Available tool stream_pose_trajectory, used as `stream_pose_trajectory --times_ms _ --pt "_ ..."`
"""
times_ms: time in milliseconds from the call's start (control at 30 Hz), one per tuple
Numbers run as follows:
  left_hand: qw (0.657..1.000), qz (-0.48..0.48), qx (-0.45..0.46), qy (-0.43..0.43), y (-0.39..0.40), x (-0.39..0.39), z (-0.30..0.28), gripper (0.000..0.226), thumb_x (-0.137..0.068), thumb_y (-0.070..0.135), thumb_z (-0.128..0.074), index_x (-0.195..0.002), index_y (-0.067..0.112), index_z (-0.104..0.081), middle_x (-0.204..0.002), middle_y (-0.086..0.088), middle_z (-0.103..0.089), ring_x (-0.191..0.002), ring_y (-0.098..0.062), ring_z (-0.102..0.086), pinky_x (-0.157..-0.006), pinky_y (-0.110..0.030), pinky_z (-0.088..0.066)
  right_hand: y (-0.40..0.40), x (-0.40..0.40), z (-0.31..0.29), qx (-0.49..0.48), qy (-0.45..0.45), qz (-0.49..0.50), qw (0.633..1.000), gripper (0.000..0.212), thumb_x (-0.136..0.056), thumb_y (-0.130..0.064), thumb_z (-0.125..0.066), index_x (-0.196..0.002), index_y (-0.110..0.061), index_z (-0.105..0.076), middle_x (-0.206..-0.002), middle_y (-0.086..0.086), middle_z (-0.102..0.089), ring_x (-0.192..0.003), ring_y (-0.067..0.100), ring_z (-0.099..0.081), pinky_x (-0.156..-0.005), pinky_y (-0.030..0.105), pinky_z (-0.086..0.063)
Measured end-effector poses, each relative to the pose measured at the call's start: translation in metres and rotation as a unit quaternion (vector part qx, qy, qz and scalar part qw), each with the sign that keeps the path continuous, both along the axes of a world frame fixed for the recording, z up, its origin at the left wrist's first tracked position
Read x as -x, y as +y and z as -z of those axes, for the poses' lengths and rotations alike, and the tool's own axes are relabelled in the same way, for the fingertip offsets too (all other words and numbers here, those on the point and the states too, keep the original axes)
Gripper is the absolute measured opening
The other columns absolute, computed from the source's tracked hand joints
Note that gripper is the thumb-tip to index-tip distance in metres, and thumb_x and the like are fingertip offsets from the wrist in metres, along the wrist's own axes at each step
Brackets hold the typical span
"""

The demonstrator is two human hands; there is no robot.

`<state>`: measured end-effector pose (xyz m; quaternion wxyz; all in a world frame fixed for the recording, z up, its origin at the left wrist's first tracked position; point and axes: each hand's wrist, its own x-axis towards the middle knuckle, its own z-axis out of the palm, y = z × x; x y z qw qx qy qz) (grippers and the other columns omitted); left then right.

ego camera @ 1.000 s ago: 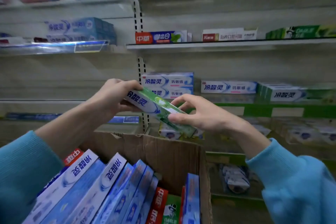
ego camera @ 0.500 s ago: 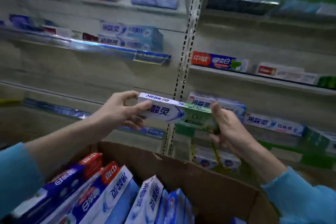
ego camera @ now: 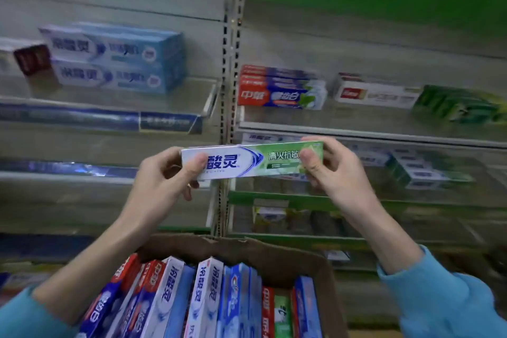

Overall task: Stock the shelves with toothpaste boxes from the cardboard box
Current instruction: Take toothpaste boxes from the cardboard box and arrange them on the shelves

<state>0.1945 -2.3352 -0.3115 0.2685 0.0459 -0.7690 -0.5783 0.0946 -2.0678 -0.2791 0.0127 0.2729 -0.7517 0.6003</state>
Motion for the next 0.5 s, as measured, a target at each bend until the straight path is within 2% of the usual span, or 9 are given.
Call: stream_pose_trajectory --times_ms 100,133,200,300,400,433,500 --pt "0.999 0.018 -0.029 -0.035 0.042 0.008 -0.052 0.029 -0.089 0.041 -0.07 -0.088 0.012 -0.071 -0.06 0.002 -0.066 -0.061 -0.019 -0.061 -0.06 -0.028 -0.049 0.038 0.0 -0.042 0.015 -0.054 0.047 0.997 0.036 -0.087 -0.044 -0.063 -0.114 -0.019 -0.057 -0.099 -0.006 -0.071 -0.078 -0.005 -0.065 -0.068 0.016 -0.048" --pt "0.998 0.019 -0.039 -0.05 0.058 0.011 -0.066 0.029 -0.086 0.039 -0.071 -0.091 0.011 -0.071 -0.063 0.003 -0.068 -0.063 -0.017 -0.063 -0.058 -0.024 -0.05 0.053 0.001 -0.055 0.01 -0.074 0.06 0.995 0.038 -0.087 -0.046 -0.063 -0.115 -0.021 -0.056 -0.105 -0.006 -0.07 -0.086 -0.004 -0.066 -0.072 0.017 -0.05" --pt "0.996 0.023 -0.049 -0.075 0.089 0.018 -0.092 0.036 -0.08 0.044 -0.078 -0.099 0.014 -0.071 -0.079 0.002 -0.075 -0.07 -0.014 -0.067 -0.062 -0.024 -0.052 0.085 0.005 -0.075 -0.008 -0.105 0.082 0.991 0.036 -0.09 -0.046 -0.062 -0.118 -0.024 -0.055 -0.114 -0.008 -0.067 -0.1 -0.004 -0.063 -0.08 0.02 -0.052" --pt "0.992 0.016 -0.041 -0.122 0.13 0.032 -0.114 0.041 -0.073 0.048 -0.082 -0.101 0.022 -0.066 -0.091 0.001 -0.074 -0.083 -0.016 -0.07 -0.074 -0.034 -0.054 0.136 0.007 -0.096 -0.025 -0.144 0.095 0.985 0.03 -0.095 -0.038 -0.06 -0.12 -0.022 -0.054 -0.108 -0.005 -0.065 -0.09 -0.001 -0.065 -0.069 0.019 -0.052" --pt "0.988 0.021 -0.022 -0.151 0.175 0.046 -0.125 0.041 -0.072 0.053 -0.081 -0.099 0.029 -0.063 -0.088 0.005 -0.069 -0.083 -0.01 -0.065 -0.073 -0.027 -0.053 0.182 0.01 -0.107 -0.033 -0.173 0.114 0.978 0.03 -0.098 -0.026 -0.059 -0.126 -0.016 -0.053 -0.103 -0.009 -0.062 -0.081 -0.014 -0.062 -0.063 0.009 -0.049" --pt "0.987 0.024 -0.012 -0.159 0.189 0.051 -0.125 0.041 -0.074 0.053 -0.081 -0.1 0.028 -0.062 -0.089 0.006 -0.068 -0.084 -0.008 -0.065 -0.071 -0.022 -0.052 0.195 0.012 -0.107 -0.037 -0.179 0.122 0.976 0.031 -0.099 -0.025 -0.06 -0.127 -0.016 -0.054 -0.103 -0.008 -0.063 -0.081 -0.013 -0.063 -0.062 0.009 -0.049" --pt "0.985 0.026 -0.001 -0.17 0.214 0.06 -0.121 0.031 -0.079 0.044 -0.081 -0.099 0.028 -0.062 -0.094 0.008 -0.069 -0.09 -0.005 -0.066 -0.07 -0.013 -0.052 0.219 0.018 -0.101 -0.041 -0.19 0.146 0.97 0.032 -0.097 -0.028 -0.063 -0.126 -0.017 -0.058 -0.103 -0.005 -0.066 -0.092 0.002 -0.066 -0.062 0.012 -0.049"
